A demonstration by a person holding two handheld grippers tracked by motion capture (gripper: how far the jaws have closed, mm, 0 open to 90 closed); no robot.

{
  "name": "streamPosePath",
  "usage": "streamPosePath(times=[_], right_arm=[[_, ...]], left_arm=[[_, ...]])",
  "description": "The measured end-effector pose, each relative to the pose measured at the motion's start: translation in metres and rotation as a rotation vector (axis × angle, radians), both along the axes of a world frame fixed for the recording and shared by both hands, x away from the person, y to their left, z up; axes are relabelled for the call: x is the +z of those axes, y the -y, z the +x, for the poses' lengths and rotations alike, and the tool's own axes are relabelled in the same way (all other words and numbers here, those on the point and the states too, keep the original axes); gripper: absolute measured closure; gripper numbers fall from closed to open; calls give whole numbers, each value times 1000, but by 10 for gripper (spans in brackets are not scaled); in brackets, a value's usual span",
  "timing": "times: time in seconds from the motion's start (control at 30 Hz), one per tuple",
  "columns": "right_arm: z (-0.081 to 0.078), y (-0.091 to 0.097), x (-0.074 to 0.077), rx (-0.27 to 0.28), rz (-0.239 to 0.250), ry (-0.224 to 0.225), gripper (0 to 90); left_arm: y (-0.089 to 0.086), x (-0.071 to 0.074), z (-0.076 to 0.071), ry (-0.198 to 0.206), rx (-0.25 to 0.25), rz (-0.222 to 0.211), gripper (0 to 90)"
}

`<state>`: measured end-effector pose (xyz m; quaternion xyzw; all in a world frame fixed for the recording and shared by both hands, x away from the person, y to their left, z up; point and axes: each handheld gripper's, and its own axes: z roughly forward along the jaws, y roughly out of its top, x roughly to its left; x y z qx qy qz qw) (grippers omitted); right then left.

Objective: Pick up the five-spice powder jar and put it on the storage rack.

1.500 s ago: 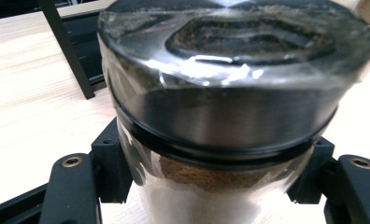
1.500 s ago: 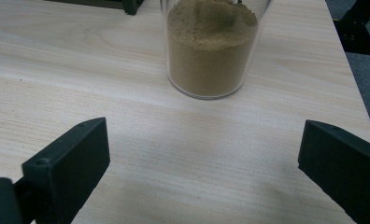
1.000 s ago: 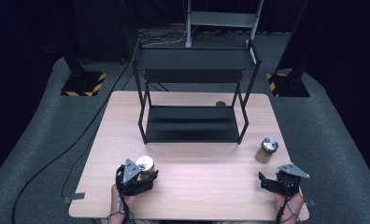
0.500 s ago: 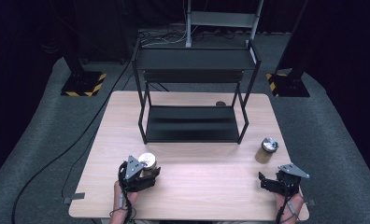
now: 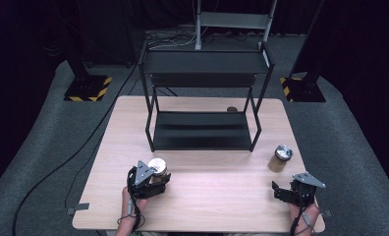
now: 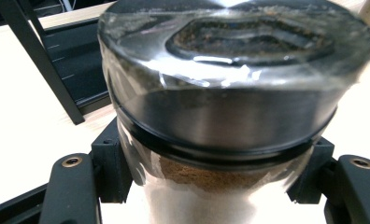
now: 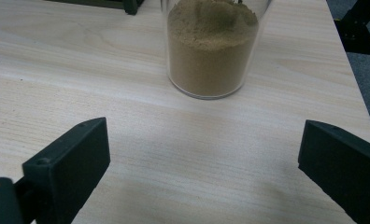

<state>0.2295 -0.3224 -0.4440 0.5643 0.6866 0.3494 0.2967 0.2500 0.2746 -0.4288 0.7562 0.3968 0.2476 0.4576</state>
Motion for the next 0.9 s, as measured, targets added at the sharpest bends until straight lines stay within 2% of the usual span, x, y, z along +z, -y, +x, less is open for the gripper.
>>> streamPosePath(times=[0.9], right_arm=[[-1,0,0,-3,1,3,12]], left_arm=[[7,3,24,-12,-23,16,314]])
